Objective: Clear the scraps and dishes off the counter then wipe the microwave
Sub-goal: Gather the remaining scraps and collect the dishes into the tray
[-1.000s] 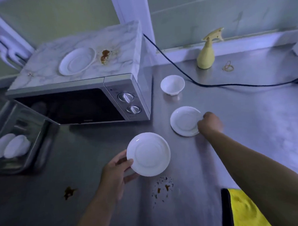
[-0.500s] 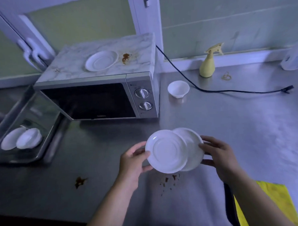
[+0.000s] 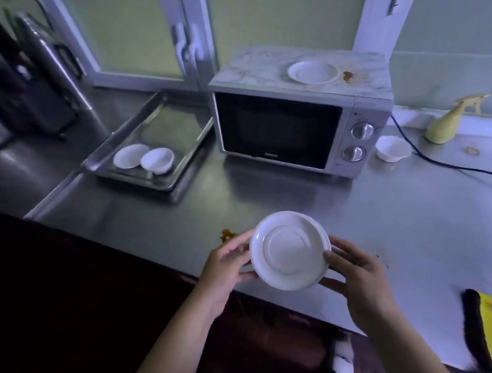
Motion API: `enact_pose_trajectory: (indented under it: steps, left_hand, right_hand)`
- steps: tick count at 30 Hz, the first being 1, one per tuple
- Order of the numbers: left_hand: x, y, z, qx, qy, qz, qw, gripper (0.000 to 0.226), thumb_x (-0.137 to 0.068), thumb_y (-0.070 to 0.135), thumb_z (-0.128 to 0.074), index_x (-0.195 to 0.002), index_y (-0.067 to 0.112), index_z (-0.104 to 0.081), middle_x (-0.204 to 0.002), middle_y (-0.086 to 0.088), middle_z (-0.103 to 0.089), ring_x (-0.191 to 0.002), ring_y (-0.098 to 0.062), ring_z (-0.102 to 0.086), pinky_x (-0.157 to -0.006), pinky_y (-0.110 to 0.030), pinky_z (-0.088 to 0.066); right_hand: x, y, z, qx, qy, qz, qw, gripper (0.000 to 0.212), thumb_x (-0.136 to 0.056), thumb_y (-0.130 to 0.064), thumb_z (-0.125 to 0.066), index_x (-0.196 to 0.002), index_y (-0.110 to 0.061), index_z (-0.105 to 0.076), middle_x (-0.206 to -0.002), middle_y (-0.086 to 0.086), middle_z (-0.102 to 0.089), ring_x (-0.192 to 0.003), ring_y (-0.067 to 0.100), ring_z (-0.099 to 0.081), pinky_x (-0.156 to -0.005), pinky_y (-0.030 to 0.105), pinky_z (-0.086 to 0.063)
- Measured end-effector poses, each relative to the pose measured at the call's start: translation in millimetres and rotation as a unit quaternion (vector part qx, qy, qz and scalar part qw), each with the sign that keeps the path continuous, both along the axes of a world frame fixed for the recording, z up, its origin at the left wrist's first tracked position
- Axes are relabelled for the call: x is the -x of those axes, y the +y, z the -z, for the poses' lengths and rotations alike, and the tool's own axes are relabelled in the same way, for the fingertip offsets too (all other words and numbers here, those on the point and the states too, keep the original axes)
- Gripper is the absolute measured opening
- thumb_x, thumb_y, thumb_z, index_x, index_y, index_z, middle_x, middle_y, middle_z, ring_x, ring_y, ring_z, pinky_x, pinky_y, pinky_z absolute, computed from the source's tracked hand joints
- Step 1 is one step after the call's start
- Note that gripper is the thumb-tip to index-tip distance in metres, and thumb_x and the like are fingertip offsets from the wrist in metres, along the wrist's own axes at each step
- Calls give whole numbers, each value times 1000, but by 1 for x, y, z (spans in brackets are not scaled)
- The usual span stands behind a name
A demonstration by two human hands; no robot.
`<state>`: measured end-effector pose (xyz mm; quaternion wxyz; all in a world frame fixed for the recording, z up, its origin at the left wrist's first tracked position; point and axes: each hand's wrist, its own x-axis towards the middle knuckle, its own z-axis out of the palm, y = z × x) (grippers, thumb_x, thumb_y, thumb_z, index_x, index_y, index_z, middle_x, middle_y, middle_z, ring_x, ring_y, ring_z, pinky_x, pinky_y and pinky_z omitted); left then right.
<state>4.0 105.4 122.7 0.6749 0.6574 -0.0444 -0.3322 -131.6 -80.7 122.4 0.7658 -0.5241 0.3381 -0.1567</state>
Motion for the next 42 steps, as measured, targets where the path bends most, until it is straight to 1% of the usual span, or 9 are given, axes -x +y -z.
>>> enact_pose_trajectory:
  steps: [4, 7, 9, 15, 22, 29, 33, 38, 42]
  left_hand:
    - [-11, 78, 3, -7, -4, -49, 999, 35, -94, 7, -58, -119, 29, -73, -108, -9, -73, -92, -20, -70, -82, -40, -60]
    - [-22, 120, 6, 23, 2, -104, 994, 35, -94, 4, -60, -118, 26, -73, -109, -4, -75, -96, -13, -70, -78, -28, -58]
    - [-31, 143, 9, 49, 7, -140, 989, 37, -94, 0, -59, -115, 26, -74, -111, -3, -74, -99, -13, -70, -74, -25, -56]
    - [-75, 207, 22, 60, 25, -215, 974, 43, -90, -9, -55, -116, 21, -73, -116, -12, -72, -100, -24, -70, -81, -44, -59]
    - [-197, 272, 7, 30, 12, -290, 956, 44, -88, -10, -60, -118, 21, -72, -102, -12, -70, -94, -23, -72, -70, -38, -60]
    - [-328, 306, -13, -8, 3, -278, 961, 45, -88, -8, -59, -120, 22, -71, -117, -13, -66, -90, -19, -72, -67, -40, -59]
    - [-371, 300, -6, -39, 7, -268, 963, 45, -87, -11, -56, -119, 19, -70, -118, -17, -63, -89, -23, -70, -61, -37, -58]
    - [-448, 292, 15, -63, 6, -236, 970, 52, -83, -13, -49, -114, 22, -72, -112, -9, -69, -91, -23, -68, -59, -34, -57]
    - [-533, 279, 33, -87, 0, -166, 982, 54, -80, -13, -50, -103, 29, -75, -104, -2, -73, -88, -22, -73, -62, -37, -60]
  right_hand:
    - [-36, 69, -1, 41, -2, -106, 993, 28, -88, -7, -67, -107, -25, -77, -102, 7, -77, -86, 18, -73, -66, 34, -59]
    - [-67, 104, -11, 63, -7, -161, 985, 30, -90, -3, -63, -108, -22, -77, -101, 9, -76, -85, 20, -72, -68, 37, -60]
    - [-90, 121, -14, 72, -5, -177, 982, 30, -91, -1, -62, -106, -21, -77, -101, 10, -76, -87, 23, -72, -69, 40, -61]
    - [-170, 178, -9, 68, 20, -220, 973, 30, -91, 3, -60, -101, -17, -79, -97, 13, -75, -81, 23, -71, -64, 36, -60]
    - [-327, 243, 2, 44, 23, -205, 978, 26, -92, 3, -61, -102, -14, -78, -91, 14, -74, -77, 22, -68, -60, 34, -57]
    - [-451, 277, -6, 34, 12, -197, 980, 35, -93, 1, -60, -85, -27, -79, -83, -2, -77, -73, 11, -70, -57, 26, -56]
    - [-482, 275, -5, 47, 56, -202, 977, 21, -94, -8, -62, -110, -15, -75, -104, 11, -74, -97, 28, -70, -73, 37, -62]
    - [-499, 259, 2, 45, 84, -134, 986, 17, -92, -4, -64, -94, -19, -73, -92, 11, -68, -84, 19, -64, -69, 37, -60]
    - [-505, 253, 4, 29, 111, -55, 992, 13, -93, -5, -63, -101, -10, -72, -91, 11, -67, -86, 21, -62, -75, 42, -57]
